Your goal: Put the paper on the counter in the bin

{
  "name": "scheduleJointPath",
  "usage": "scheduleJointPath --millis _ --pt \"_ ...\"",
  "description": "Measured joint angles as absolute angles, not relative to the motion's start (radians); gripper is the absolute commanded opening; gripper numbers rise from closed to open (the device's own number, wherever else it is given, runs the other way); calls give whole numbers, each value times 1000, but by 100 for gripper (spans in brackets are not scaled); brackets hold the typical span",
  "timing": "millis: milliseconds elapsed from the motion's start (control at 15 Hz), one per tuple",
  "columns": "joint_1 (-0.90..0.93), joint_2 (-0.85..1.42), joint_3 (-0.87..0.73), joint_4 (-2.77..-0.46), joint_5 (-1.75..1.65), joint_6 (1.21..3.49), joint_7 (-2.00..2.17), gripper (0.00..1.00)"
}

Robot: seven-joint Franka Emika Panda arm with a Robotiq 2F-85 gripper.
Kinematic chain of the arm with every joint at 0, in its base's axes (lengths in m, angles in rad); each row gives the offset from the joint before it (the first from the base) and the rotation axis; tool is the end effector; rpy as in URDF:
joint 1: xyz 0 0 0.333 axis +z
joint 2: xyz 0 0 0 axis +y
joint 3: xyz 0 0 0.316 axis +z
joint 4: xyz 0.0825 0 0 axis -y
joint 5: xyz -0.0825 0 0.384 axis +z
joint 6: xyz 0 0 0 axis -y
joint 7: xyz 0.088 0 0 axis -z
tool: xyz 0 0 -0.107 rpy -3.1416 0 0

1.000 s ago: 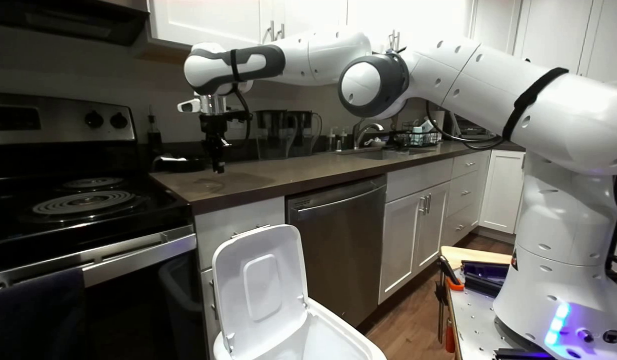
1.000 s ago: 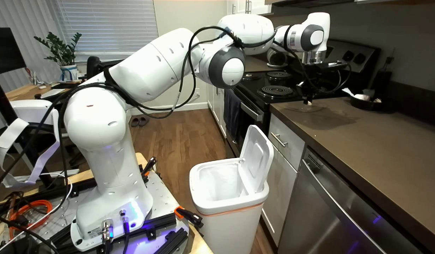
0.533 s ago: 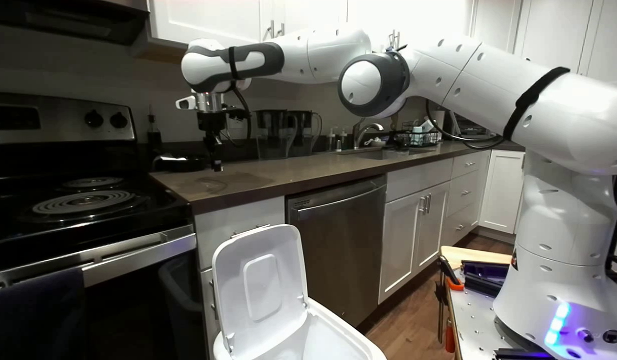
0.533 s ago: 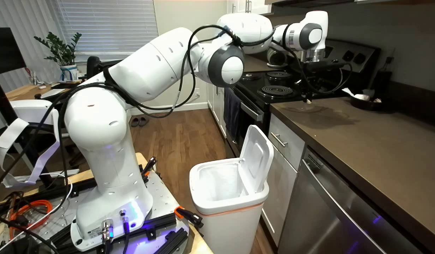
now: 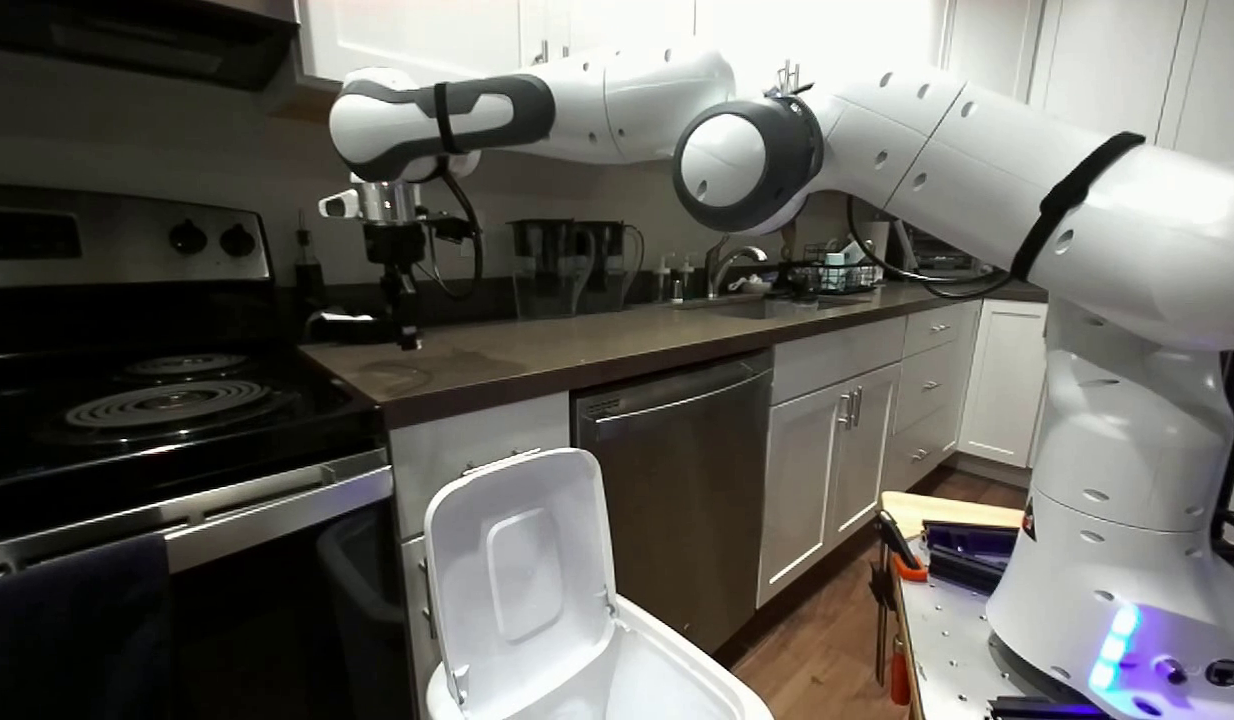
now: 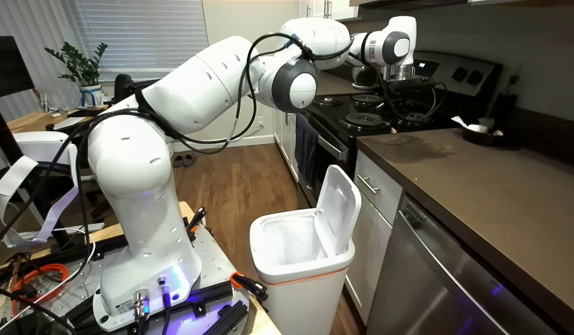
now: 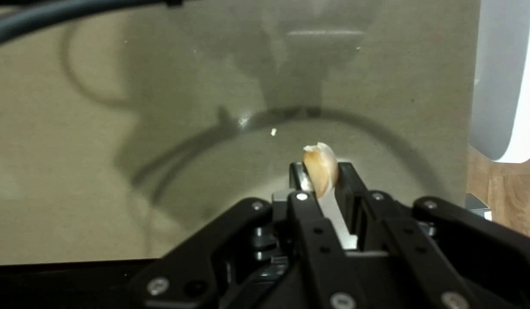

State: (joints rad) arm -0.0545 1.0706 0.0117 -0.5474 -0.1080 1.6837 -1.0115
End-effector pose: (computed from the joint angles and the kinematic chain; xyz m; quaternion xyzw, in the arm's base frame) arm 0.7977 -0.0499 0.3759 0.8829 0.4658 0.0037 0.0586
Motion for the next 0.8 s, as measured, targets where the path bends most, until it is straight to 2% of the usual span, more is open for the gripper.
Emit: scheduleJointPath --millis 200,267,800 --pt "-60 1072 11 -547 -108 1684 -1012 20" --pt "-60 1072 11 -547 -108 1684 -1012 5" --pt "-78 1074 -4 -566 -108 1651 -974 5"
